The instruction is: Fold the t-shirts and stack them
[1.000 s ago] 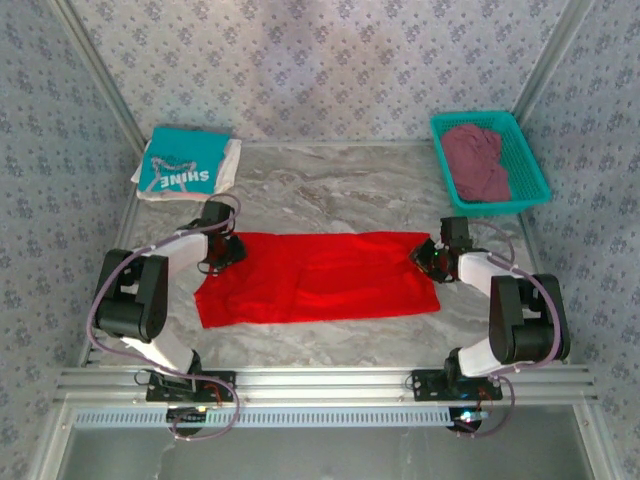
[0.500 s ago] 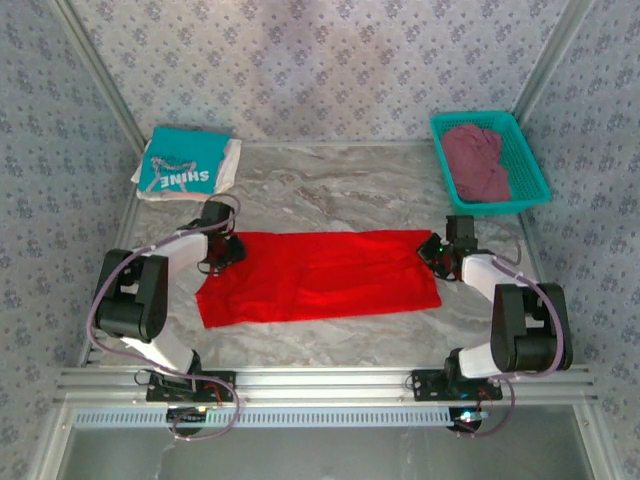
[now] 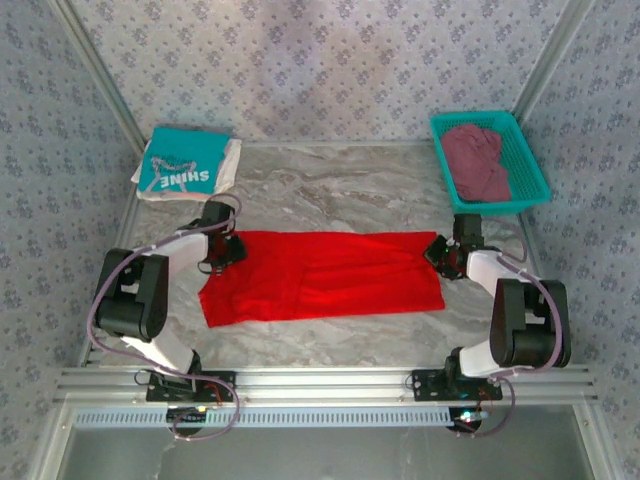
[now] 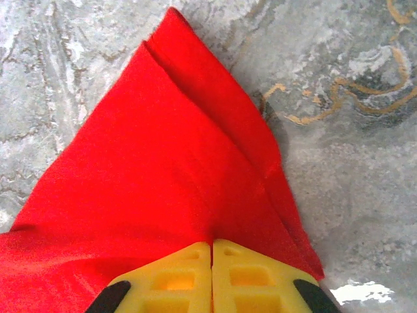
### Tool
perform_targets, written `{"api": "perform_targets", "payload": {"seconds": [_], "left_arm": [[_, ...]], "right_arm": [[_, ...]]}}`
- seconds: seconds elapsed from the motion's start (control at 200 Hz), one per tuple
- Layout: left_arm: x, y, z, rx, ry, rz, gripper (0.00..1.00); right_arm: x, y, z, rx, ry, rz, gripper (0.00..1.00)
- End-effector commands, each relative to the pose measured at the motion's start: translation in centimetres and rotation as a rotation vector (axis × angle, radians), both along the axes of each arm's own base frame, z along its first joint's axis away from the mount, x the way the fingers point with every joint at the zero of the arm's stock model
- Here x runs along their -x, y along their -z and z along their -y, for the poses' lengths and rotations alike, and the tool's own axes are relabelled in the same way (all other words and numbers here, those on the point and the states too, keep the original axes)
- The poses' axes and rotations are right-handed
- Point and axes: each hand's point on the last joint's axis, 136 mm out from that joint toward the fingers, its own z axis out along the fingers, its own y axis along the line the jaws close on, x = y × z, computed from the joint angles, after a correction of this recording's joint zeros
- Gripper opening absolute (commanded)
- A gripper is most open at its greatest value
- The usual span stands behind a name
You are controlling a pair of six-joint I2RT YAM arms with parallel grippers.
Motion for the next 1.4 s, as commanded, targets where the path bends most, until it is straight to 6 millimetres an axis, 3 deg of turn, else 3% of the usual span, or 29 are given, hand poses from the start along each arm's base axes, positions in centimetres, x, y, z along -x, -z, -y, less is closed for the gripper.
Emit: {"api": "perform_targets", "payload": {"seconds": [0.0, 0.185, 0.27, 0.49, 0.62, 1.029, 1.394], "left_arm": [[1.9, 2.1, -0.8, -0.025, 0.004, -0.095, 0.26], [1.9, 2.0, -0.9, -0.031, 0.001, -0.093, 0.26], [2.0, 2.0, -1.0, -0.033, 0.0, -0.093, 0.26], [2.0, 2.1, -1.1, -0.034, -0.002, -0.095, 0.26], [1.9, 1.9, -1.0, -0.031, -0.003, -0.092, 0.26], [2.1, 1.9, -0.7, -0.019, 0.008, -0.099, 0.27], [2.1, 2.3, -0.6, -0.007, 0.005, -0.101, 0.26]], "right_arm": [[0.0, 0.3, 0.7, 0.035, -0.017, -0.027, 0.14], [-0.2, 0.4, 1.3, 0.062, -0.028, -0.044, 0.17], [-0.2, 0.4, 1.5, 0.077, -0.036, -0.048, 0.05], [-0.5, -0.3, 1.2, 0.047, -0.048, -0.029, 0.0], [0.0, -0.7, 0.2, 0.035, -0.067, -0.024, 0.21], [1.9, 1.1, -2.3, -0.106, 0.025, -0.063, 0.41], [1.2, 1.8, -1.5, -0.088, 0.098, -0.017, 0.43]]}}
